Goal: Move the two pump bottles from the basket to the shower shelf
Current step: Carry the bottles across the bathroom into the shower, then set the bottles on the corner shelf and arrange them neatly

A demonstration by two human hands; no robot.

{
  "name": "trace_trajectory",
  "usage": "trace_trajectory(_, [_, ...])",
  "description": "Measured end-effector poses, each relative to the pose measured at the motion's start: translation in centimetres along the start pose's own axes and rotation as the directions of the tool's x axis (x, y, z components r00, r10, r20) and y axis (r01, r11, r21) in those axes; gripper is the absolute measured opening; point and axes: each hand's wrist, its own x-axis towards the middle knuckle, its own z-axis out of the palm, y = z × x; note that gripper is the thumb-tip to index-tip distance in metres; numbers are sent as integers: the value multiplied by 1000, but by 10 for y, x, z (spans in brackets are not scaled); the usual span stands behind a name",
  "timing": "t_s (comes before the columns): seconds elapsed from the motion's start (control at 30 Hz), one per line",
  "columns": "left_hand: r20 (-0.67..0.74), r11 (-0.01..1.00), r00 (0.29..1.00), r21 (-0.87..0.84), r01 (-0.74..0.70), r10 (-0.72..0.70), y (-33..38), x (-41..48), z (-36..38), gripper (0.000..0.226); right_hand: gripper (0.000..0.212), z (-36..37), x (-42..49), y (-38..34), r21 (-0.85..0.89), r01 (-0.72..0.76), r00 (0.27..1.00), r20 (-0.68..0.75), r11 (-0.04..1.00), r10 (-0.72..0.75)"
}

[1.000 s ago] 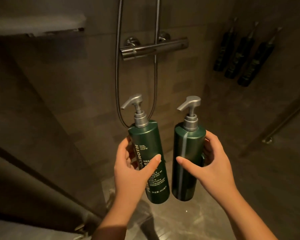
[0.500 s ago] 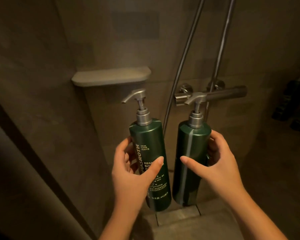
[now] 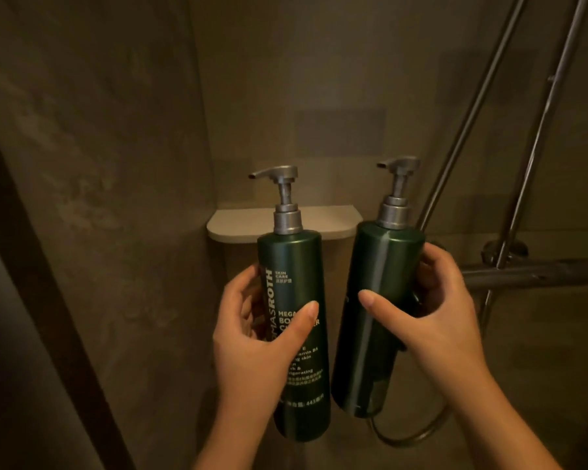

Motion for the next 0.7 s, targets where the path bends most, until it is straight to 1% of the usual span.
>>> trace_trajectory(0.13, [-1,998,998,-5,-61,61,12,26,15,58,63,6,34,-1,83,68,997,36,994,-72])
trace_trajectory(0.23, [-17,994,994,1,-111,111,23,47,23,59,64,7,61,-1,134,102,994,28,986,-107])
trace_trajectory(0.43, [-53,975,974,59,-215,218,44,92,36,62,63,9,114,-5,219,103,993,39,970,-114])
trace_trajectory(0.53, [-58,965,964,65,-255,259,50,112,41,65,62,13,136,-12,231,135,988,41,964,-148])
trace_trajectory(0.7, [-40,952,953,63,-299,302,57,140,46,61,65,20,168,-21,222,183,979,45,958,-198])
